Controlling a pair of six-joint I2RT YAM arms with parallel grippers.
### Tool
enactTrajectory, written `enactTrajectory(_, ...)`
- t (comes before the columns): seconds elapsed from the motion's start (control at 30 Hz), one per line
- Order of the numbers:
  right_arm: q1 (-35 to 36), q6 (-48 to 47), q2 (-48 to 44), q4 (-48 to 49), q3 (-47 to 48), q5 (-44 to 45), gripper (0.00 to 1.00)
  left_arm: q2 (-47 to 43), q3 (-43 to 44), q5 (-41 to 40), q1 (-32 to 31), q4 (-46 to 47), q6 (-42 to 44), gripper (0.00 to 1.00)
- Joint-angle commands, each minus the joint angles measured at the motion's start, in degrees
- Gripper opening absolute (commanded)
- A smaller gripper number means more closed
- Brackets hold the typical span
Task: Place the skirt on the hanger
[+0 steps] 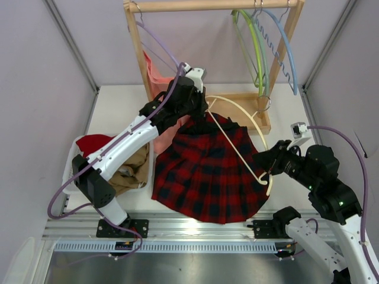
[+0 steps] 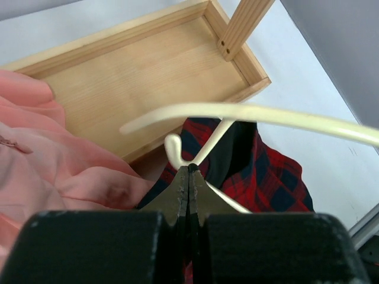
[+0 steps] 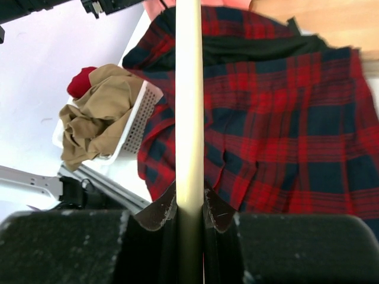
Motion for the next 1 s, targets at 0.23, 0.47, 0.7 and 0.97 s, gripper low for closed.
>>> enactTrajectory(0.23,0.21,5.2,-0.94,6.09,-0.95,-4.58,0.0,-0.96,2.63,-9.81,1.26,8.72,4.9,0.0)
enactTrajectory(0.47,0.29,4.94,-1.82,1.34,0.98,-3.0,0.0,-0.26,2.64,-11.92,1.35,9.07,6.57,0.0)
enactTrajectory(0.7,0.21,6.52,-2.87,2.48,-1.04,-4.58,0.0,-0.17,1.94,-9.29,1.35,12.58,7.01,0.0)
enactTrajectory(0.97,0.29,8.81,-3.58,4.94,-2.36,-5.99,0.0,-0.7,-1.32,-5.77,1.35,17.77,8.51,0.0)
